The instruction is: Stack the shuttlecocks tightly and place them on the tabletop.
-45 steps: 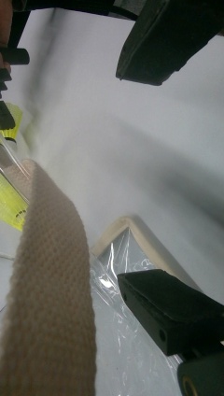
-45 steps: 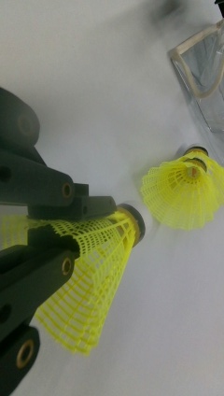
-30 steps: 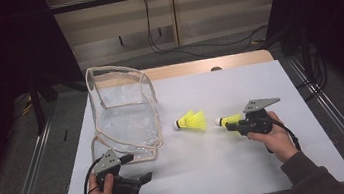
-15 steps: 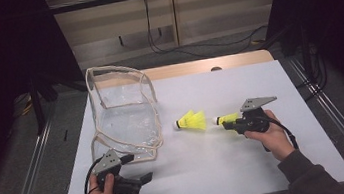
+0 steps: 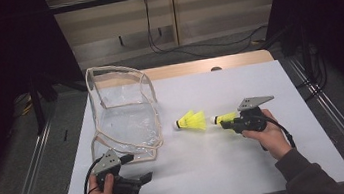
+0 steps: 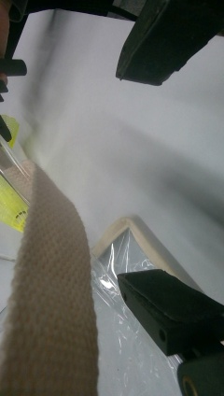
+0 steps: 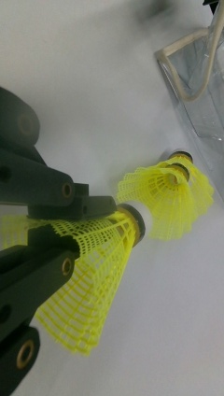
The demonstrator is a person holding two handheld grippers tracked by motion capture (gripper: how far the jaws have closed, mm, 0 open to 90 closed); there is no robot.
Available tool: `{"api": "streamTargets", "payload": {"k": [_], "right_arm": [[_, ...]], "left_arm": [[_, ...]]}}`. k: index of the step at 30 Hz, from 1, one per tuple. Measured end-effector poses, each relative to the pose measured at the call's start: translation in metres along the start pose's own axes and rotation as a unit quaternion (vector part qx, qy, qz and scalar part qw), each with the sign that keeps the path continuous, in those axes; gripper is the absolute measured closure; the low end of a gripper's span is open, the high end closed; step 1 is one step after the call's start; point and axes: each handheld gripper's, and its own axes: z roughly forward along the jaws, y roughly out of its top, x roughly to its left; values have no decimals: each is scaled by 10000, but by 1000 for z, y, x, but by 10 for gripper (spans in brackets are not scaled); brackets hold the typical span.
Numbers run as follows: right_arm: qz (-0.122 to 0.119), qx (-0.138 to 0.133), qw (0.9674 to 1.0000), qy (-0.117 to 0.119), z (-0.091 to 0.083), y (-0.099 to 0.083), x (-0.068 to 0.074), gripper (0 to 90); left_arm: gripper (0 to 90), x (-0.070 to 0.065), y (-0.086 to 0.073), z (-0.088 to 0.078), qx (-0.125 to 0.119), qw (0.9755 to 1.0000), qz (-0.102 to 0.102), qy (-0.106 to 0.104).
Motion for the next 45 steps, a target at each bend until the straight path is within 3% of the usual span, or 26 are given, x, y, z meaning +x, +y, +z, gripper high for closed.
{"api": "streamTargets", "payload": {"k": [45], "right_arm": [[-149, 42, 9998, 81, 20, 15, 6, 871]], "left_arm": [[37, 1, -1, -1, -34, 10000, -64, 32]]}}
